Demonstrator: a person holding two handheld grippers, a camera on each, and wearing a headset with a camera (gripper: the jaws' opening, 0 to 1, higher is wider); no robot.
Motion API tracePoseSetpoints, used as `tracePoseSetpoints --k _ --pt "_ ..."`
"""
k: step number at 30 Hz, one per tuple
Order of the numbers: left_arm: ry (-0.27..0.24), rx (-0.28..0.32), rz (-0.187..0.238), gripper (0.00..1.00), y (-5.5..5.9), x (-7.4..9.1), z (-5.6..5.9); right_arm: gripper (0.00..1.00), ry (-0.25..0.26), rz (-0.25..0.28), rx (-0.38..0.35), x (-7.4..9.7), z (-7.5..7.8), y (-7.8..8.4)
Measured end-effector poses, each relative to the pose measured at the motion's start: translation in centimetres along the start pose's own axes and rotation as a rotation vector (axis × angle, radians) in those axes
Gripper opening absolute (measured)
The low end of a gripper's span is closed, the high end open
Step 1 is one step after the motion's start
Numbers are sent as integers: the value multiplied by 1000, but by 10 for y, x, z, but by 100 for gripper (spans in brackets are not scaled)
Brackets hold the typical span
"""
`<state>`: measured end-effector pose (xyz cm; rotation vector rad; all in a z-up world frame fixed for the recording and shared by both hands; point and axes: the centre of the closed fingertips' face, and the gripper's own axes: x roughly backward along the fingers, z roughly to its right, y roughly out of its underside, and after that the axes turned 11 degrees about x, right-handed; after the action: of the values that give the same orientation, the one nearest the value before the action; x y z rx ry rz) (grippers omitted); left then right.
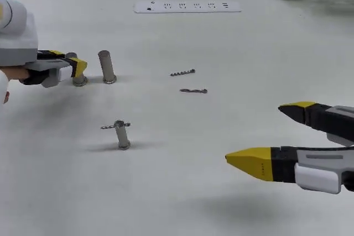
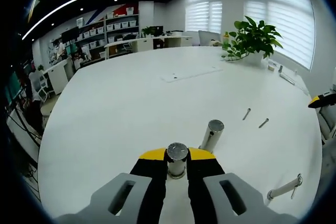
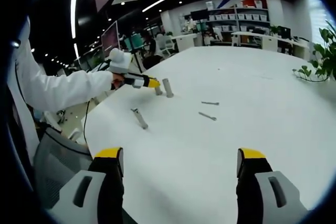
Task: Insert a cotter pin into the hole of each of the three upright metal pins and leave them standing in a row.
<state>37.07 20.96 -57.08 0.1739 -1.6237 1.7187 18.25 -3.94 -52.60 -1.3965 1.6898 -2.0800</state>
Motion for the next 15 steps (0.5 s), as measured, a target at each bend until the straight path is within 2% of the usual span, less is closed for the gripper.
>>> tracePoseSetpoints --k 6,9,15 --pt "1 -21 -5 10 0 1 2 86 -5 -2 5 -1 -1 0" --pt "-11 16 -13 10 1 3 2 86 -8 -3 6 -2 -1 0" --pt "3 -8 1 10 -5 16 14 86 -14 -1 12 -3 -2 -2"
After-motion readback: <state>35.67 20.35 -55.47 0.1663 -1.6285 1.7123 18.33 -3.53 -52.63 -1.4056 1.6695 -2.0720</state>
